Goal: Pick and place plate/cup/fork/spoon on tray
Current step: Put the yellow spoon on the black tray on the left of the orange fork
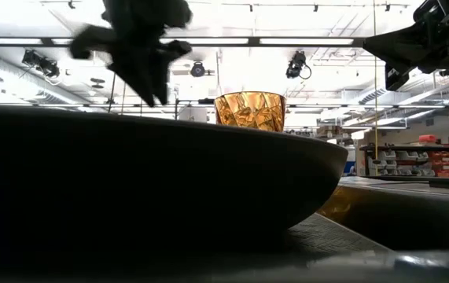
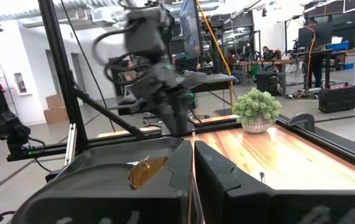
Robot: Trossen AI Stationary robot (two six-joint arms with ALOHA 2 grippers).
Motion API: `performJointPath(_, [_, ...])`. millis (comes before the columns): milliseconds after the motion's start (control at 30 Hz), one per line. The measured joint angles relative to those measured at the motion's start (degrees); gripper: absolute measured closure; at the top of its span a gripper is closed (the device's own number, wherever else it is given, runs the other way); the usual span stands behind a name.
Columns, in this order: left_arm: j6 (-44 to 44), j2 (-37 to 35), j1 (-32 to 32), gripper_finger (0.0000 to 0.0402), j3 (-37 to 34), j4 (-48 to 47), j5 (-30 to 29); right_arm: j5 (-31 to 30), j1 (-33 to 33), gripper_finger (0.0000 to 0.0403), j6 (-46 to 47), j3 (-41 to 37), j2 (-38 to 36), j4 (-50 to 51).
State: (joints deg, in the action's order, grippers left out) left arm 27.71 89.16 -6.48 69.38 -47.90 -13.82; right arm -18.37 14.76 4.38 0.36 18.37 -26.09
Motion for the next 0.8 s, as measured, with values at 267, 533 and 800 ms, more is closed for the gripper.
performJointPath(267, [0.6, 0.2, 11.1, 0.0285, -0.1, 8.5, 9.6, 0.0, 0.0, 0.0380, 0.0, 0.0, 0.0, 0.0])
performJointPath(533, [6.5, 2.9, 17.1, 0.0270, -6.2, 23.0, 11.8, 0.0, 0.0, 0.0380, 0.0, 0.0, 0.0, 0.0])
performJointPath(800, [8.0, 6.5, 20.5, 0.0216, -8.9, 34.6, 19.0, 0.0, 0.0, 0.0380, 0.0, 0.0, 0.2, -0.5])
